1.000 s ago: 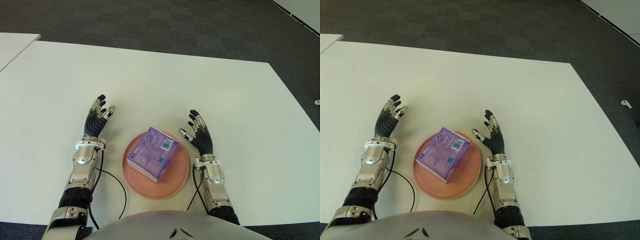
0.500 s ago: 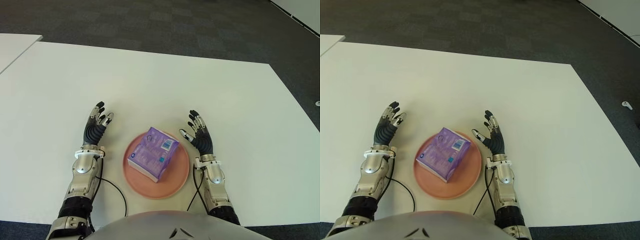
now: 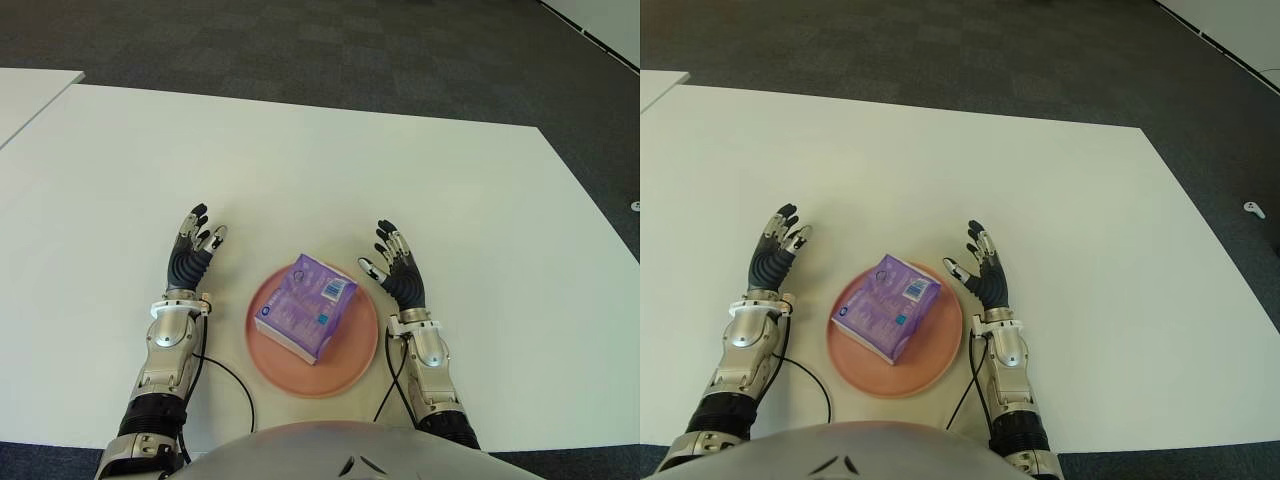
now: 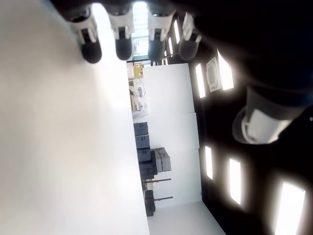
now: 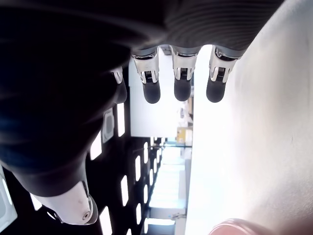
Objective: Put the tissue paper into the plate.
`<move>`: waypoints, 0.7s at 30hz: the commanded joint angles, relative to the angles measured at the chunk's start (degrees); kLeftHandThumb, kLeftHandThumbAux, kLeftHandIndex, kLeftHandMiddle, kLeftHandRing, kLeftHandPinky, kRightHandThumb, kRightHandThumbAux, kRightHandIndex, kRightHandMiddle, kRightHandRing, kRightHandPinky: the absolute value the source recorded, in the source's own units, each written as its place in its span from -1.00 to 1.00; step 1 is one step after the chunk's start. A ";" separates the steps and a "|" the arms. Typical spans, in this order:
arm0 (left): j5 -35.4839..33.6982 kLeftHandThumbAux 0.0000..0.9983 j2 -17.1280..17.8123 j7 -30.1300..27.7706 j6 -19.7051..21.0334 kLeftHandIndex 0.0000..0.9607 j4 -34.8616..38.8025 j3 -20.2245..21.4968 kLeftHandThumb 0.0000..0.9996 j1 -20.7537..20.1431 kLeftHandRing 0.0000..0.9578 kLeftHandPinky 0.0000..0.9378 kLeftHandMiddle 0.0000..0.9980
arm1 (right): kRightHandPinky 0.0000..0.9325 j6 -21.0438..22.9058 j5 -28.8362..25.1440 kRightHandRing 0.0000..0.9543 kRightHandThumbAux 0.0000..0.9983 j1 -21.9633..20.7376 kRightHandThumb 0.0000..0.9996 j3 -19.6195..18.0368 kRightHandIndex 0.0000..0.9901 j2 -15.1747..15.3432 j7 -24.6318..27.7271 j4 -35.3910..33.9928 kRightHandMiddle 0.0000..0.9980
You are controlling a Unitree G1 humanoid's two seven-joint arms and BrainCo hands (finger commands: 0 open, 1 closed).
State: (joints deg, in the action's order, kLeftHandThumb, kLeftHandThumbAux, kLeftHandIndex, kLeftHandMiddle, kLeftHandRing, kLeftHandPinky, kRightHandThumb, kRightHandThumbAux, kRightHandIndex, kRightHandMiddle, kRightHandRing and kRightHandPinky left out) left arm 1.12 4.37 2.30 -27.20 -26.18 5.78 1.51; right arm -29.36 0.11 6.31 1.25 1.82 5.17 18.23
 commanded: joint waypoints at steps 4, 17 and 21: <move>-2.01 0.05 -2.14 -4.01 -5.64 -1.00 -16.55 -0.54 -1.00 0.45 -1.00 -1.00 -1.00 | -0.99 2.68 0.26 -1.00 0.49 2.30 -1.00 0.13 -1.00 -0.28 -0.22 3.09 -1.00; -4.95 0.04 -1.41 -9.38 -11.63 -1.00 -25.54 0.53 -1.00 -2.18 -1.00 -1.00 -1.00 | -1.00 3.25 0.10 -1.00 0.45 2.39 -1.00 0.11 -1.00 -0.32 -0.21 2.47 -1.00; -5.23 0.04 -0.96 -9.41 -12.51 -1.00 -27.08 0.71 -1.00 -2.85 -1.00 -1.00 -1.00 | -0.99 3.13 0.20 -1.00 0.46 2.27 -1.00 0.06 -1.00 -0.51 -0.53 2.38 -1.00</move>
State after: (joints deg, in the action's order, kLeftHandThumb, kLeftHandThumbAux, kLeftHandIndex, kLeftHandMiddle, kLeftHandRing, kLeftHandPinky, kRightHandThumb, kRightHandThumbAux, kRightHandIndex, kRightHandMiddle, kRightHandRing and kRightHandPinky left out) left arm -5.08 4.82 -5.52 -37.86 -42.13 6.66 -7.95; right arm -29.40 0.10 6.11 1.23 1.74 5.06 17.57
